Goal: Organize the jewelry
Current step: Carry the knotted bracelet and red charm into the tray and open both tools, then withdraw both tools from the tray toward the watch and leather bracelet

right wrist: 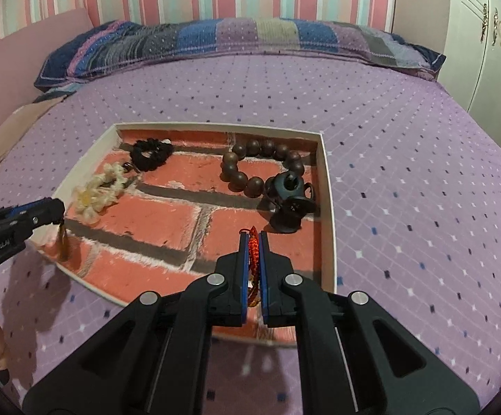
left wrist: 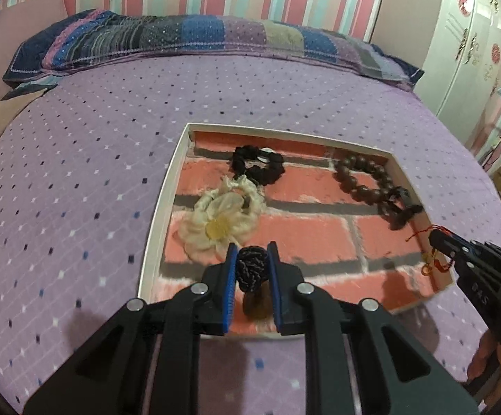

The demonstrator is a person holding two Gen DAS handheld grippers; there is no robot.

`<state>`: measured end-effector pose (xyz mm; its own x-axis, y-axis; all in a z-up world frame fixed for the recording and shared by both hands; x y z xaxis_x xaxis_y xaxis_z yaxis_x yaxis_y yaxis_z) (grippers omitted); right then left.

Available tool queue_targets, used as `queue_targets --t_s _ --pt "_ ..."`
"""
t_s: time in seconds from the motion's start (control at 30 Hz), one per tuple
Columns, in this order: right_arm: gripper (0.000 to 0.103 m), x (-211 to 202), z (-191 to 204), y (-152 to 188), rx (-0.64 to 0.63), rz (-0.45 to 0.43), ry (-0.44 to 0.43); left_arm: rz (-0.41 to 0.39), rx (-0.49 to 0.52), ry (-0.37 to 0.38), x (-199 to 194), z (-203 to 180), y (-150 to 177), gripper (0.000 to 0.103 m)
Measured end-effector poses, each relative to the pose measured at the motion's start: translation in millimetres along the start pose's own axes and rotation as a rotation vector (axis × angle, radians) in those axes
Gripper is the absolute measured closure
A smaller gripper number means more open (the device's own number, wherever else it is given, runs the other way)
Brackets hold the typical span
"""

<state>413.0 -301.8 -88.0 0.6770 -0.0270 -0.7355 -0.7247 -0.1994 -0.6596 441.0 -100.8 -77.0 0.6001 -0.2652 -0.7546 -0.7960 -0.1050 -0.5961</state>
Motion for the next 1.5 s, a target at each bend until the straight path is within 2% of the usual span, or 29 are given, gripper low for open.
queue_targets --t_s 0.43,0.63,0.8,0.93,1.0,1.03,1.13,1.17,1.3,1.37,1.5 --pt "0.097 53 -17 -18 0.027 0.072 0.015 0.031 0.008 -0.116 57 11 -32 0.085" --pt "0.097 66 -21 -26 0.012 0.084 0.030 0.053 -0.006 -0.154 72 23 -32 0.085" --pt "0.094 74 -13 -15 -0.015 0.114 0.026 0.047 0.004 -0.167 69 25 -25 0.085" --pt "0.061 68 -12 -9 -0.028 0.103 0.019 0.070 0.004 -0.139 60 23 -23 0.082" --pt "0.054 54 -11 -11 -0.046 0.071 0.009 0.059 0.009 -0.123 47 19 -21 0.069" --pt "0.049 48 -12 -12 -0.051 0.059 0.003 0.044 0.012 -0.118 40 17 -20 0.056" --pt "0.034 22 -16 -13 -0.052 0.015 -0.008 0.006 0.026 -0.080 14 8 -16 0.044" --pt "0.029 12 -18 -12 -0.045 0.001 -0.015 0.005 0.030 -0.068 7 5 -15 0.044" --pt "0.020 -28 -26 -6 -0.023 -0.042 -0.004 -0.031 0.066 -0.043 -33 -6 -5 0.040" --pt "0.012 -47 -28 0 -0.015 -0.060 0.011 -0.076 0.072 -0.053 -59 -8 3 0.026" --pt "0.010 -86 -31 21 -0.005 -0.088 0.041 -0.121 0.083 -0.041 -101 -6 20 0.022"
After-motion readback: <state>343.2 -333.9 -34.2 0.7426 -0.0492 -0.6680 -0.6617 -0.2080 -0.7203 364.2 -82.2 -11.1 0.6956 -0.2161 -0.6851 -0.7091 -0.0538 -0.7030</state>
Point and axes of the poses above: each gripper's, at about its wrist camera, not at the fingertips, and x roughly the way its jaws point, z to its left, y to its underside, the point moved 1 cm from there along x, roughly the way its jaws point, and after that the axes turned 13 degrees about -x, right-handed, at the moved point
